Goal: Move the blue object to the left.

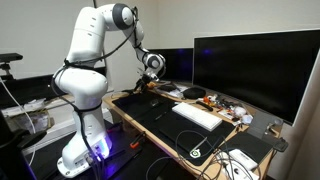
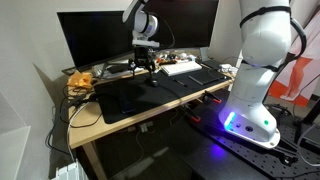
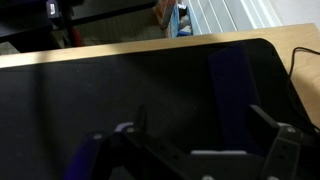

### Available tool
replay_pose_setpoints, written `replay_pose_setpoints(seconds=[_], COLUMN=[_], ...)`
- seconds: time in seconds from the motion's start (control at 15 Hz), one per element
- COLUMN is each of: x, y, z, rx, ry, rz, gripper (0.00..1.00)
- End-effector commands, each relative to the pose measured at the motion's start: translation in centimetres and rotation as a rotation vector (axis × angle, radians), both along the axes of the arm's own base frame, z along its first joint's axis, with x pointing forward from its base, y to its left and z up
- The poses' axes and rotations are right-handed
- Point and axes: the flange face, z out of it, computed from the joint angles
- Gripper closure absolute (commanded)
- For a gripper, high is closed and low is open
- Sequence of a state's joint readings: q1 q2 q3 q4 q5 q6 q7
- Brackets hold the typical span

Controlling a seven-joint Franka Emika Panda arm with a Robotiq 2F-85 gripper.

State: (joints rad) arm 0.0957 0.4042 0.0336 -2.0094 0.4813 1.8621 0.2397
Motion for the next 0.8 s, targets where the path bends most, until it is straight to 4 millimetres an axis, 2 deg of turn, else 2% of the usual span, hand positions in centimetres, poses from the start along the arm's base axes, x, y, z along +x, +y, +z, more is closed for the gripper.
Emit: replay_pose_setpoints(seconds=[0.0, 0.33, 0.73], x=[-4.6, -8.4, -11.6], y=[-1.1, -2.3, -3.3], z=[1.9, 3.6, 6.3], rx=[-0.058, -0.1, -0.113], ry=[-0.094, -0.199, -0.265], rz=[-0.053, -0.119, -0.18], gripper=[0.0, 0.0, 0.0])
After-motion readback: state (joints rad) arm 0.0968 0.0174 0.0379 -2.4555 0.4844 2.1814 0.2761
